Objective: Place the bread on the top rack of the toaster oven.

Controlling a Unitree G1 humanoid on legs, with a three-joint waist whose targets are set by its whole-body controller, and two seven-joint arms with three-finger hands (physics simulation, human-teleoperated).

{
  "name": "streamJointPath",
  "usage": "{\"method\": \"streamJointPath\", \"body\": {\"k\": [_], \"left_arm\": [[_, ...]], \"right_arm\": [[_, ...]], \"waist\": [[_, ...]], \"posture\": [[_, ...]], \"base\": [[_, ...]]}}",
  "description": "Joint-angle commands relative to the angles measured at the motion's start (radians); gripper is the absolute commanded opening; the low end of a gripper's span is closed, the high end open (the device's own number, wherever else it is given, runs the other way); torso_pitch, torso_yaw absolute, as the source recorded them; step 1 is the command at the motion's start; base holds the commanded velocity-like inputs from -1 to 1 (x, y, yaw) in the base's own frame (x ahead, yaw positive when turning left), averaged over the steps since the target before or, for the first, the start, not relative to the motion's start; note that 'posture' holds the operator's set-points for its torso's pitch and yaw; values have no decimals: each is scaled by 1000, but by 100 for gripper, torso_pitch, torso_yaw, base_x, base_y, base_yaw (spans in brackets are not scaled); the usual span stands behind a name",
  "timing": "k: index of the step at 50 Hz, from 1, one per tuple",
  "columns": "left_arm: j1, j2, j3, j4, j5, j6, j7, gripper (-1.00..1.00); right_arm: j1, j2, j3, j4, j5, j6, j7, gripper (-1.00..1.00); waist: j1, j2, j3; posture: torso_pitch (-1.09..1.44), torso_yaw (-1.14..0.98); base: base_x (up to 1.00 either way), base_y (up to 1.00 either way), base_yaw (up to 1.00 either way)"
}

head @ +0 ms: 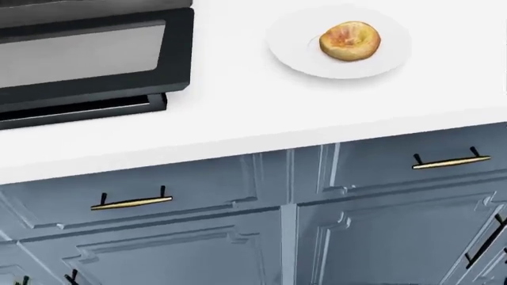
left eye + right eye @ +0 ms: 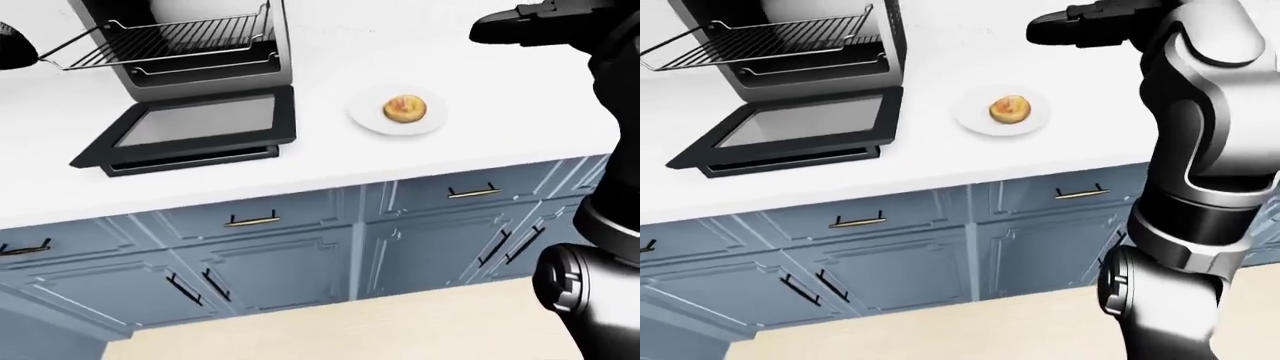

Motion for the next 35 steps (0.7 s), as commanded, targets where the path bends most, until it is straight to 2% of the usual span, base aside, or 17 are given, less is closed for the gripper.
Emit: {"method": "streamJointPath", "body": {"k": [1, 6, 10, 22, 23, 26, 28, 30, 31, 32, 33, 34, 35], "left_arm": [[-11, 13, 10, 7, 5, -17, 2, 100], [-20, 14, -4, 6, 6, -19, 4, 100], [-12, 13, 14, 9, 7, -13, 0, 100], [-5, 15, 15, 6, 5, -16, 1, 100], [-6, 15, 13, 7, 7, -18, 0, 100], [-11, 18, 9, 7, 2, -17, 2, 100], [-9, 19, 13, 7, -1, -16, 3, 100], [-7, 19, 11, 7, 0, -18, 3, 100], [-8, 18, 8, 6, 1, -20, 2, 100], [-10, 18, 7, 4, -4, -18, 7, 100], [-9, 17, 6, 4, -4, -18, 7, 100], [-7, 13, 5, 4, 2, -20, 4, 100], [-7, 11, 6, 4, 3, -18, 3, 100]], "right_arm": [[-32, -20, -18, -21, -17, -26, -9, 100], [-29, -19, -13, -32, -33, -37, 4, 100], [-32, -21, -15, -38, -40, -34, 13, 100], [-12, -9, -6, -49, -80, -53, 40, 100], [-16, -9, -11, -48, -81, -50, 40, 100], [-18, -9, -12, -36, -88, -59, 41, 100], [-22, -11, -14, -34, -89, -57, 43, 100], [-21, -11, -14, -35, -92, -57, 42, 100], [-20, -11, -14, -34, -92, -57, 43, 100], [-22, -12, -14, -32, -93, -59, 44, 100], [-20, -11, -14, -28, -94, -64, 45, 100], [-20, -11, -15, -29, -95, -63, 44, 100], [-20, -10, -15, -32, -96, -60, 43, 100]], "waist": [[-7, 2, -17], [-8, 13, -16], [-15, 19, -16], [-29, 17, -14], [-27, 20, -33], [-20, 5, -27], [-19, 1, -34], [-20, 14, -35], [-22, 29, -31], [-25, 48, -29], [-26, 78, -34], [-24, 57, -28], [-21, 65, -23]], "posture": [[0, 0], [0, 0], [0, 0], [0, 0], [0, 0], [0, 0], [0, 0], [0, 0], [0, 0], [0, 0], [0, 0], [0, 0], [0, 0]], "base": [[0, 0, 0], [0, 0, 0], [0, 0, 0], [0, 0, 0], [0, 13, 0], [0, 14, 0], [0, 14, 0], [0, 15, 0], [0, 15, 0], [0, 14, 0], [0, 15, 0], [0, 15, 0], [0, 15, 0]]}}
